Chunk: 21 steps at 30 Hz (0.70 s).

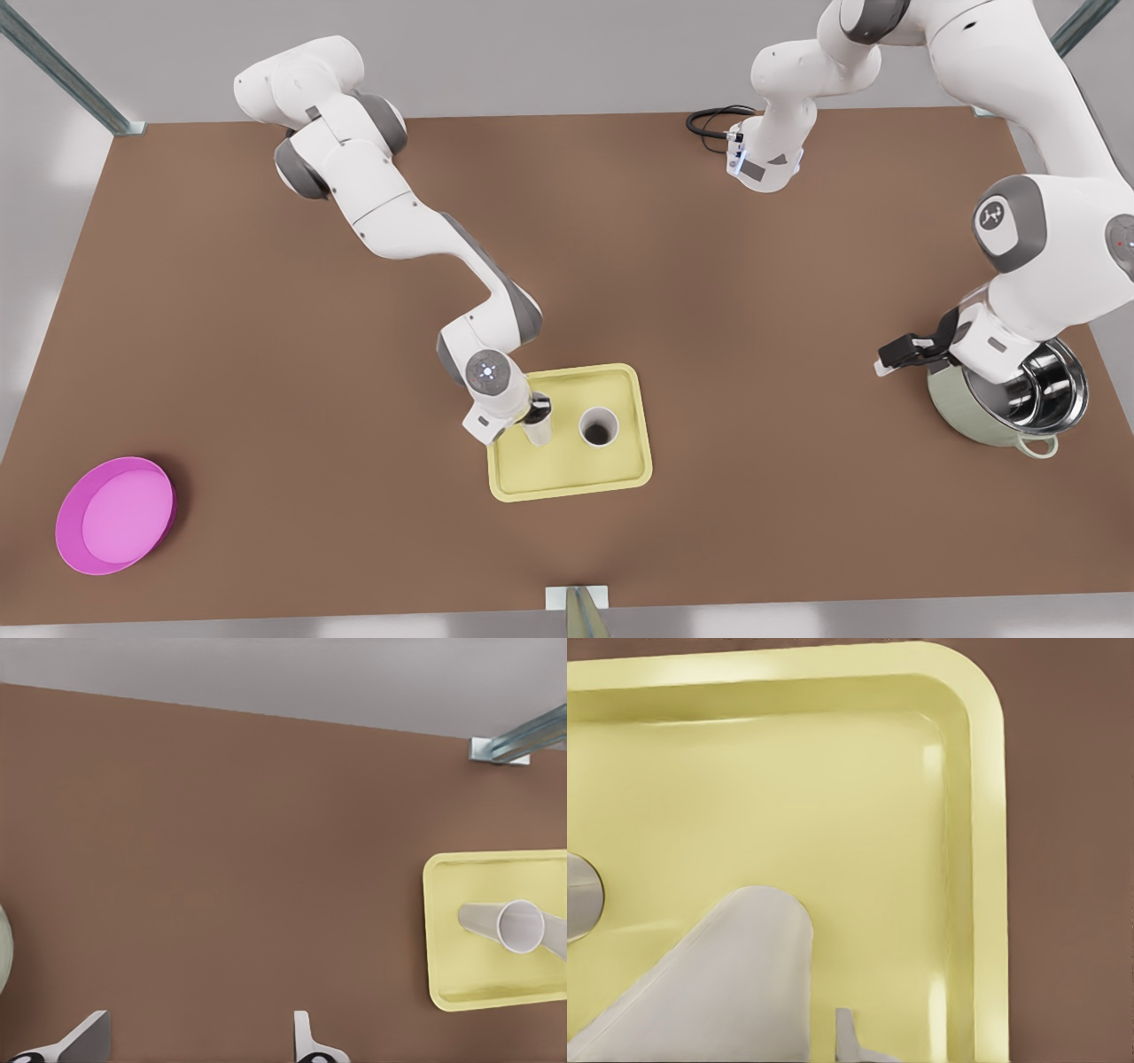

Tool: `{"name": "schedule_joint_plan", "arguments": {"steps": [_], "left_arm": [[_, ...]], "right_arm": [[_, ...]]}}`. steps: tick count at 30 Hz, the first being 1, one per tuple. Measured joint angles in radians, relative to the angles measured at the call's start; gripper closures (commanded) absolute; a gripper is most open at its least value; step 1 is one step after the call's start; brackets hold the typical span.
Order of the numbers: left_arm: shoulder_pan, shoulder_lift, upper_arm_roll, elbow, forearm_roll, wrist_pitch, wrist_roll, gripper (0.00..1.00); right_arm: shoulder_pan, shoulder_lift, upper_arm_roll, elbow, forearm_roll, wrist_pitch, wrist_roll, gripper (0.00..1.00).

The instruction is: Use the left arm to pick up the white IKEA cup from the tray and place it on the middle-left position; use the right arm to pick up the white IKEA cup from the tray and place it on the middle-right position

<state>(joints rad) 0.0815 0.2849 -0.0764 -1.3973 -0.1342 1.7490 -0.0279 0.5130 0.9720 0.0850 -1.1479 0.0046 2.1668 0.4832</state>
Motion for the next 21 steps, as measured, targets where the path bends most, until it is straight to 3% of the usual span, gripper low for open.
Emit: {"name": "schedule_joint_plan", "arguments": {"steps": [2,3,9,17,21], "left_arm": [[0.003,0.000,0.001,0.001,-0.002,0.000,0.000,0.00],[0.007,0.000,0.001,0.001,-0.005,-0.001,0.000,0.00],[0.014,0.000,0.001,0.001,-0.012,-0.002,0.001,0.00],[0.012,0.000,-0.006,0.002,-0.011,0.001,0.002,0.00],[0.012,0.001,-0.006,0.002,-0.006,0.019,0.010,0.00]], "right_arm": [[-0.007,-0.005,-0.003,0.002,0.005,0.003,-0.001,0.95],[-0.011,-0.006,-0.002,0.003,0.010,0.005,-0.004,1.00],[-0.067,-0.071,0.006,0.002,0.048,-0.003,-0.017,1.00],[-0.509,-0.210,0.051,0.004,0.050,-0.211,-0.172,1.00],[-0.588,-0.201,0.034,0.005,-0.065,-0.273,-0.318,1.00]]}}
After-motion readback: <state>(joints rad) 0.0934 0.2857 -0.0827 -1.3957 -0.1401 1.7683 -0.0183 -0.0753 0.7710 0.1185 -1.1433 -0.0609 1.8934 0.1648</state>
